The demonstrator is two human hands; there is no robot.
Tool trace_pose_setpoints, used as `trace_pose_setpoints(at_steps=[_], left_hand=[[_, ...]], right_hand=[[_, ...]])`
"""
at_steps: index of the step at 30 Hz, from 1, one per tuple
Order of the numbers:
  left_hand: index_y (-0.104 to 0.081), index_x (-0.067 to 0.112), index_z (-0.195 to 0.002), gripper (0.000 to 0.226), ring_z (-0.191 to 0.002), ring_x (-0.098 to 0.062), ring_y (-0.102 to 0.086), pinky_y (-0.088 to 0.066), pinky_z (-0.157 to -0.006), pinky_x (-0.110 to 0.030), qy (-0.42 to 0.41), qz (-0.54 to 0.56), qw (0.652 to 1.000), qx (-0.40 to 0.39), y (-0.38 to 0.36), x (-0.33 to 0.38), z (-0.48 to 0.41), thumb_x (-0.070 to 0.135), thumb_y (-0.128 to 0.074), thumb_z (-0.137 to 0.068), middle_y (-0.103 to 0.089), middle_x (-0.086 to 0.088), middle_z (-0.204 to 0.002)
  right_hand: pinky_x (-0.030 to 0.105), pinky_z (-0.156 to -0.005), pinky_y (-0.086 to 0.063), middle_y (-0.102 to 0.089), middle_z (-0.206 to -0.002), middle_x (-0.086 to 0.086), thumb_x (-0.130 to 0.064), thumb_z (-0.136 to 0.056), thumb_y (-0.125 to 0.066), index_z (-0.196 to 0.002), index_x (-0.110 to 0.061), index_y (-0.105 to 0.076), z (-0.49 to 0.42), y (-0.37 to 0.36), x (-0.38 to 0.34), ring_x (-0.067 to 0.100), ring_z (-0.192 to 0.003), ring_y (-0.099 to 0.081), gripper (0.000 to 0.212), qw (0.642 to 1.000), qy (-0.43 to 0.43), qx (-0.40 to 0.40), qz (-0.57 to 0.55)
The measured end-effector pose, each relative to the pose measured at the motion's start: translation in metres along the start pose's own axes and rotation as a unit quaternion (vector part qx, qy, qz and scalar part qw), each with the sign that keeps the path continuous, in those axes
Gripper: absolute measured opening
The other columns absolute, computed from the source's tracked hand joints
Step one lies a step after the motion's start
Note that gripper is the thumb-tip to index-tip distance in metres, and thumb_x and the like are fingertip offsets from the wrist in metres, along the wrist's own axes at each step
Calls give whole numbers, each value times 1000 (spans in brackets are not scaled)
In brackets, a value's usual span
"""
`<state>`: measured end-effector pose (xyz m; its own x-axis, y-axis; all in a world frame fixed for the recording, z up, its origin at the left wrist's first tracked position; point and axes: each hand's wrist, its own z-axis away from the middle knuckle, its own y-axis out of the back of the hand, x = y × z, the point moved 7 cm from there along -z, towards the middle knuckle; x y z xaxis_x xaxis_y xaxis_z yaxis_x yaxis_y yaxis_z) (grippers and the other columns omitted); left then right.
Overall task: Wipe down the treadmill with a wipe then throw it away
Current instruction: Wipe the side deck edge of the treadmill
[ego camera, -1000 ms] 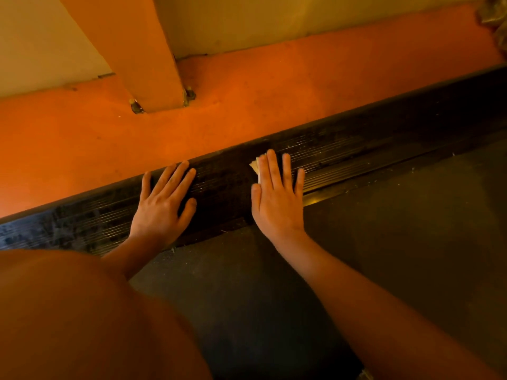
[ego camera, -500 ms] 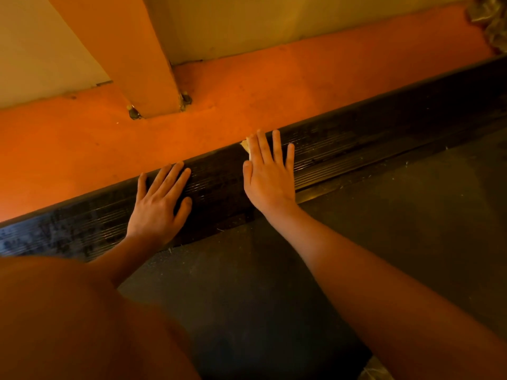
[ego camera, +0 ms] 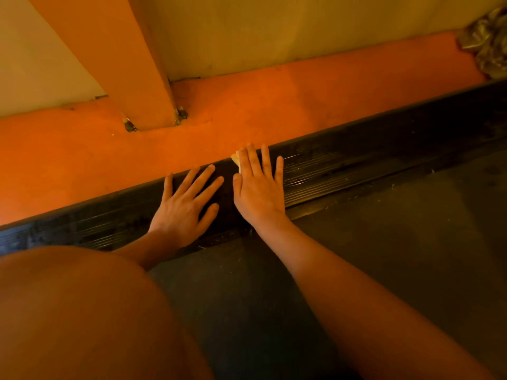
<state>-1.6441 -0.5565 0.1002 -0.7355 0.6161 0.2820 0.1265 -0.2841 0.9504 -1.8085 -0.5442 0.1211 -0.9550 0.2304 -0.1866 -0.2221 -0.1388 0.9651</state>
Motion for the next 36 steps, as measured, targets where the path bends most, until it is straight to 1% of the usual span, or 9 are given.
trace_pose_setpoints(at_steps=[3, 8, 14, 20, 27, 29, 32, 33, 36], left_hand=[[-15, 34, -163, 61, -158, -16, 8, 6, -124, -60, -12, 1, 1000, 12, 0, 0, 1, 55, -23, -106, -2, 6, -171], [-19, 33, -162, 61, -158, -13, 6, 7, -125, -54, -12, 10, 1000, 24, 2, -1, -1, 55, -26, -105, -6, 5, -171], [-20, 34, -162, 60, -158, -14, 4, 1, -126, -58, -14, 11, 999, 27, 1, -3, 0, 53, -29, -105, -8, 5, -171], [-24, 31, -161, 61, -158, -15, 1, -4, -125, -62, -16, 22, 999, 34, 3, -1, 0, 52, -29, -105, -10, 3, -171], [-25, 30, -161, 61, -159, -17, -1, -5, -125, -63, -19, 23, 999, 39, 2, -1, 1, 52, -30, -105, -10, 3, -171], [-25, 30, -161, 60, -158, -16, -1, -4, -125, -62, -22, 32, 998, 43, 3, -2, 1, 52, -30, -105, -11, 3, -171], [-27, 30, -161, 61, -158, -17, -3, -2, -125, -59, -19, 17, 999, 45, 6, -8, 0, 52, -30, -104, -12, 4, -171], [-27, 31, -161, 62, -158, -17, -3, -2, -125, -59, -10, 38, 998, 49, 0, 2, -5, 53, -30, -103, -13, 3, -171], [-28, 29, -161, 62, -158, -18, -4, -2, -125, -59, -18, 28, 998, 54, 2, 1, 0, 52, -30, -103, -13, 3, -170]], right_hand=[[56, -127, 2, -3, -173, 2, -41, -110, -24, -165, -21, -8, -6, 4, 8, 27, -159, 8, 61, 1000, 3, 8, -6], [55, -127, 2, 2, -173, 2, -43, -110, -22, -165, -21, -3, 47, -4, 21, 26, -158, 11, 62, 1000, -10, -11, 7], [54, -125, 5, -5, -173, 4, -41, -110, -22, -165, -20, -11, -14, 5, 8, 28, -159, 6, 60, 1000, -23, 14, 3], [55, -126, 3, 2, -173, 1, -44, -109, -18, -165, -22, -3, 59, -10, 17, 27, -158, 11, 62, 999, -39, -5, 4], [55, -126, 6, -3, -173, 3, -41, -110, -22, -165, -20, -11, -12, 7, 12, 29, -158, 9, 60, 1000, -29, 10, 3], [56, -126, 5, 0, -173, 2, -41, -110, -22, -165, -21, -8, -3, 8, 18, 27, -158, 10, 60, 1000, -26, 13, 4], [55, -126, 6, 5, -173, 1, -42, -110, -21, -165, -22, -2, 46, 2, 21, 26, -158, 12, 61, 1000, -21, -8, -20], [55, -126, 6, 6, -173, 0, -42, -110, -21, -165, -23, -1, 59, 3, 35, 25, -158, 13, 61, 1000, -10, -23, 8], [55, -126, 6, 3, -173, 0, -41, -110, -22, -165, -22, -4, 45, 2, 30, 25, -158, 12, 61, 1000, -7, -23, 6]])
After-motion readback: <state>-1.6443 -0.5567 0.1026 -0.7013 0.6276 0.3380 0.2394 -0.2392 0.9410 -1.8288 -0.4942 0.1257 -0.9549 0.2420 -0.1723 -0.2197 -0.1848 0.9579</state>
